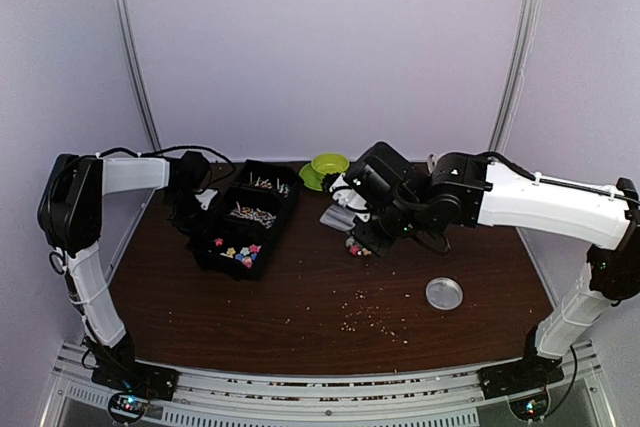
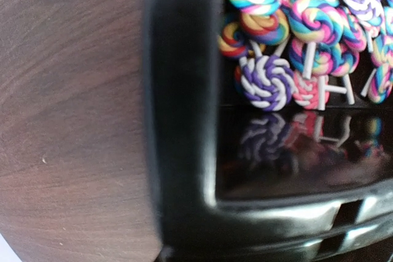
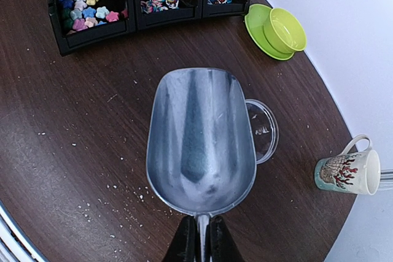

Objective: Pack the candies
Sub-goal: Adjust the fake candies in the storage box.

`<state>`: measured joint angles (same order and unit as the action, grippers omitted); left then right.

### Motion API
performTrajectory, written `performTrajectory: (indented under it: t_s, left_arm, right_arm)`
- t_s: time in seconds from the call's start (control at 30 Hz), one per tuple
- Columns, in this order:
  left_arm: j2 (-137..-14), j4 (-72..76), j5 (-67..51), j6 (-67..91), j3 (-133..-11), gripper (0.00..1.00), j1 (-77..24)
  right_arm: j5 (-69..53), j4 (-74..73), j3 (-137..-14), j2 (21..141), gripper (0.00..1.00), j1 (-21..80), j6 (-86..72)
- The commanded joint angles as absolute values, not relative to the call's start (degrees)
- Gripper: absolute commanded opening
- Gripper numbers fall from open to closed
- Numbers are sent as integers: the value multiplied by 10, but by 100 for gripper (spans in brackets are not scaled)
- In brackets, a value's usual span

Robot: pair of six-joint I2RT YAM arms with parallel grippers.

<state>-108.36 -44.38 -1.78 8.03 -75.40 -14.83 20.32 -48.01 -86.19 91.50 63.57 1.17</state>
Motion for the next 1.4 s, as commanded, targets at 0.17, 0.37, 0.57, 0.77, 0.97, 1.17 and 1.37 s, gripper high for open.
performTrajectory:
  t_s: [0.17, 0.37, 0.57, 0.77, 0.97, 1.17, 1.37]
  left_arm:
    - [-1085, -425, -57, 77, -766, 0, -147]
    - [-1071, -409, -108, 84, -753, 0, -146]
    - [-1044, -371, -228, 115, -729, 0, -147]
    - [-999, -305, -324, 185, -665, 0, -148]
    - [-930, -140, -427, 272, -548, 0, -155]
    - [-900, -40, -451, 314, -495, 0, -180]
    - [-899, -206, -319, 207, -567, 0, -198]
  right_arm:
    - [182, -490, -890, 913, 0, 646, 26]
    - [182, -517, -929, 937, 0, 648, 37]
    - [169, -515, -937, 933, 0, 648, 35]
    - [123, -518, -954, 927, 0, 648, 37]
    - [65, -512, -971, 920, 0, 649, 39]
    - [61, -555, -1031, 952, 0, 650, 44]
    - [87, -604, -1070, 995, 0, 658, 52]
